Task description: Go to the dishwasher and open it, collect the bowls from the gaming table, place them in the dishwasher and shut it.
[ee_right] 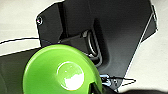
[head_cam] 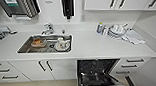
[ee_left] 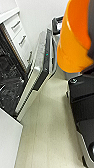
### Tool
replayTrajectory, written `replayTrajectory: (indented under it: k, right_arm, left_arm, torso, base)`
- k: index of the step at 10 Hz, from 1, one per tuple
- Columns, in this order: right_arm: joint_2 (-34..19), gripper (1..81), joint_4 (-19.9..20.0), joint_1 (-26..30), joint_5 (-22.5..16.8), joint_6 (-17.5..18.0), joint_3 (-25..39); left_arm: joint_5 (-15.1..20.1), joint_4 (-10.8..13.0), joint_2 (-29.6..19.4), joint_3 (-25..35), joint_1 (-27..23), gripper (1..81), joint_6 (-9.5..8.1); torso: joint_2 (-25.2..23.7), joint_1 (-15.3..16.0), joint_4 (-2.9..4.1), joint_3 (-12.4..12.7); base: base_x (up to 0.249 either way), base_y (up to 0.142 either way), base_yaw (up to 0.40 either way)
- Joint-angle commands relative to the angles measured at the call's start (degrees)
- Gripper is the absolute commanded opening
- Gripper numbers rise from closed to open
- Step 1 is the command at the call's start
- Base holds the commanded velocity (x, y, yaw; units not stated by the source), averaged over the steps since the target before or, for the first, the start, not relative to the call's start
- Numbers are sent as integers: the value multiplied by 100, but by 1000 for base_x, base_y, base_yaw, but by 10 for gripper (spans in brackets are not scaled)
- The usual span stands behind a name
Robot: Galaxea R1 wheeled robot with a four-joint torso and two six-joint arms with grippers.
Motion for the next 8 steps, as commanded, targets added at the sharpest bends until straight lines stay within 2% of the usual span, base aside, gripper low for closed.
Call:
replayTrajectory:
  k: [1,2,3,5,6,8]
  right_arm:
    - [-180,10,-9,123,-291,10,201]
    - [-197,10,-1,123,-204,10,201]
    - [-198,10,8,123,-177,10,210]
    - [-198,10,8,123,-177,10,201]
    - [-207,10,-1,123,-177,18,201]
    - [-224,10,17,114,-72,27,183]
  left_arm:
    - [1937,-526,-179,962,-1692,10,-58]
    - [2137,-622,-57,1058,-1963,10,-58]
    - [2348,-666,57,1189,-2236,10,-58]
    - [3079,-843,507,1375,-2896,10,-85]
    - [3361,-843,797,1313,-3134,10,-172]
    - [3519,-834,1339,1244,-3546,10,-373]
  torso:
    - [0,0,0,-384]
    - [2,2,0,-469]
    - [4,2,0,-276]
    - [6,7,0,-405]
    - [6,9,0,-413]
    - [9,11,0,-413]
  base:
    - [0,0,0]
    - [0,0,0]
    - [0,0,0]
    - [0,0,0]
    - [0,0,0]
    - [0,0,0]
